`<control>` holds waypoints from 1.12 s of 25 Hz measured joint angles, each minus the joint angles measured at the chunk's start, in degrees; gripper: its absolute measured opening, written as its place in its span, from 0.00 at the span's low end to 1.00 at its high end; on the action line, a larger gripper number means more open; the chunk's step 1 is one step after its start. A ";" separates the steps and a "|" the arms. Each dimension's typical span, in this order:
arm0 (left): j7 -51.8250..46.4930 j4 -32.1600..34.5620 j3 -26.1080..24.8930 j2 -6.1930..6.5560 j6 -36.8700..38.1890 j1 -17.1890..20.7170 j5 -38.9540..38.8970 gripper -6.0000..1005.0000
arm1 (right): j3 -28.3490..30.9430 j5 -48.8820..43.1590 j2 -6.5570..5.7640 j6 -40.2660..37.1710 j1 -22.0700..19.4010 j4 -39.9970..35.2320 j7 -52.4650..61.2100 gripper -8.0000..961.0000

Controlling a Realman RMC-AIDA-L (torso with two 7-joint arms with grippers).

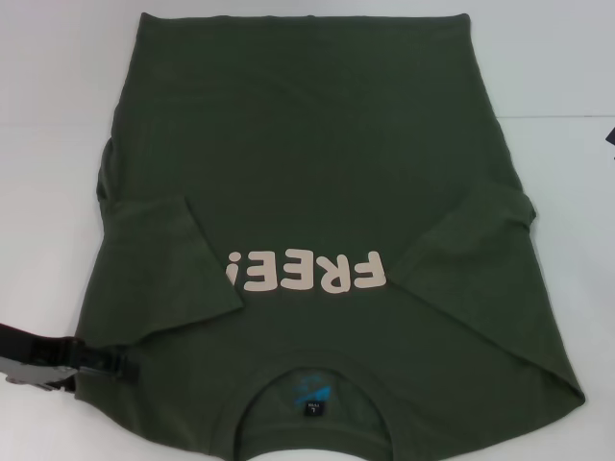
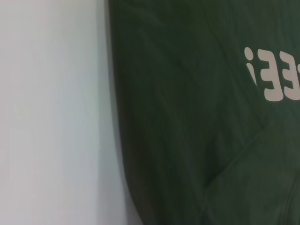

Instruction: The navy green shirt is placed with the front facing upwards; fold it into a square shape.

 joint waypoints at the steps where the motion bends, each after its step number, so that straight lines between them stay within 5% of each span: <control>1: -0.05 -0.11 0.01 -0.02 0.05 -0.06 -0.05 0.83 | 0.00 0.00 0.00 0.06 0.00 0.00 0.00 0.97; 10: -0.27 -0.47 -0.29 0.06 -1.24 -0.17 -0.79 0.82 | -0.20 0.00 0.00 0.28 0.25 0.00 0.00 0.97; 15: -0.71 -0.51 -1.38 0.16 -1.55 -0.21 -0.80 0.60 | -0.62 0.00 0.00 0.30 0.37 0.00 0.00 0.97; 26: 0.27 -0.49 -1.14 0.25 -1.49 -0.34 -0.83 0.38 | -0.69 0.00 0.00 0.48 0.72 0.00 -0.50 0.97; 28: 0.31 -0.53 -1.20 0.20 -1.59 -0.35 -0.88 0.24 | -0.69 -0.03 0.05 0.50 0.73 0.01 -0.51 0.97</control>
